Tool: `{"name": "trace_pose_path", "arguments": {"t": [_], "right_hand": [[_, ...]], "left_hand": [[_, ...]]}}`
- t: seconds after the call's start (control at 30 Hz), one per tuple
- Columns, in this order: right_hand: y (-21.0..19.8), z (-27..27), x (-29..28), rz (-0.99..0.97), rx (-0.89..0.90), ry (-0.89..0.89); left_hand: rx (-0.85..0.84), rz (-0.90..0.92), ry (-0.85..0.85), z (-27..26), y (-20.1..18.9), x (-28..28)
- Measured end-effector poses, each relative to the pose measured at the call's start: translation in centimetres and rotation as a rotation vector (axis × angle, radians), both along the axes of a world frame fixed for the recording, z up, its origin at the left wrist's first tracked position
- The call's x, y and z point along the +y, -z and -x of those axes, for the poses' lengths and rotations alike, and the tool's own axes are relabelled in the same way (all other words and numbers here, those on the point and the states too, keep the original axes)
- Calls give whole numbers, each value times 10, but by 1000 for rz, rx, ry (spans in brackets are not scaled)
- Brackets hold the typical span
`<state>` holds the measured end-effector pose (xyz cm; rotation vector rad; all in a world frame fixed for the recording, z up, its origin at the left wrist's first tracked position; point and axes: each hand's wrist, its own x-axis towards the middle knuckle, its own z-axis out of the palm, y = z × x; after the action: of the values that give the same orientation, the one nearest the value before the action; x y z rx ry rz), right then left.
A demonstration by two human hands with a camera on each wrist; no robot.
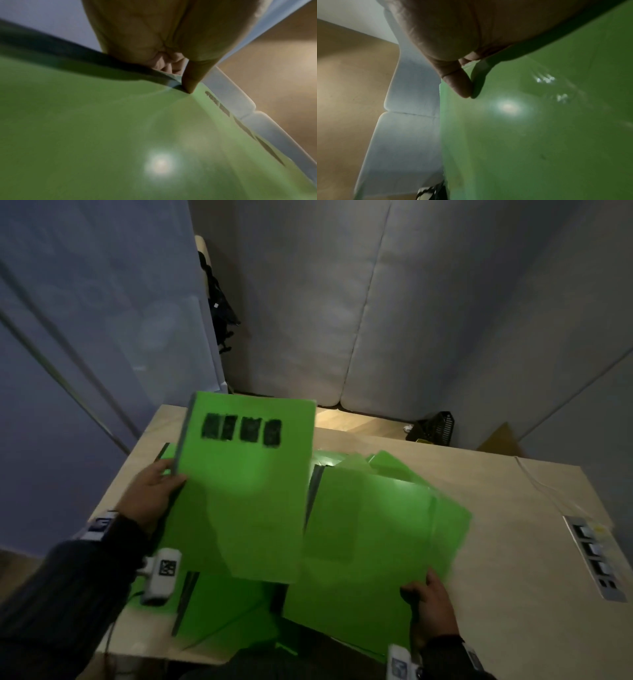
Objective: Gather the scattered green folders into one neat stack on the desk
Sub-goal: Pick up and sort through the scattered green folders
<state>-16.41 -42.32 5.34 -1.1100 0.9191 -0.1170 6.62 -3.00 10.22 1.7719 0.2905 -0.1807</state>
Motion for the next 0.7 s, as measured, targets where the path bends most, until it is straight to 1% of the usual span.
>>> {"name": "trace_pose_path", "arguments": {"t": [0.17,0.23,0.3,0.37,0.43,0.5,0.6,0.67,0.7], "right_hand": [[5,-20,28,57,73,-50],[6,-24,33,11,67,-67],[-4,-25,42,-8,45,-95],[-11,-23,44,-9,49,-120],[-8,-16,37,-104,48,-77],[-3,-9,34,-107,65,-62],[16,0,28,96,69,-94],[17,3,22,178,71,-129],[13,5,17,206,81,-134]], "left_hand": [[129,-24,175,33,42,-52],[210,-65,271,51,56,-72],[309,-48,364,67,62,-92],[348,-36,399,79,63,-106],[311,-72,409,86,62,-114],[269,-121,458,89,62,-119],[274,-168,588,89,64,-120],[233,-298,650,83,72,-112],[193,-404,643,79,78,-105]]}}
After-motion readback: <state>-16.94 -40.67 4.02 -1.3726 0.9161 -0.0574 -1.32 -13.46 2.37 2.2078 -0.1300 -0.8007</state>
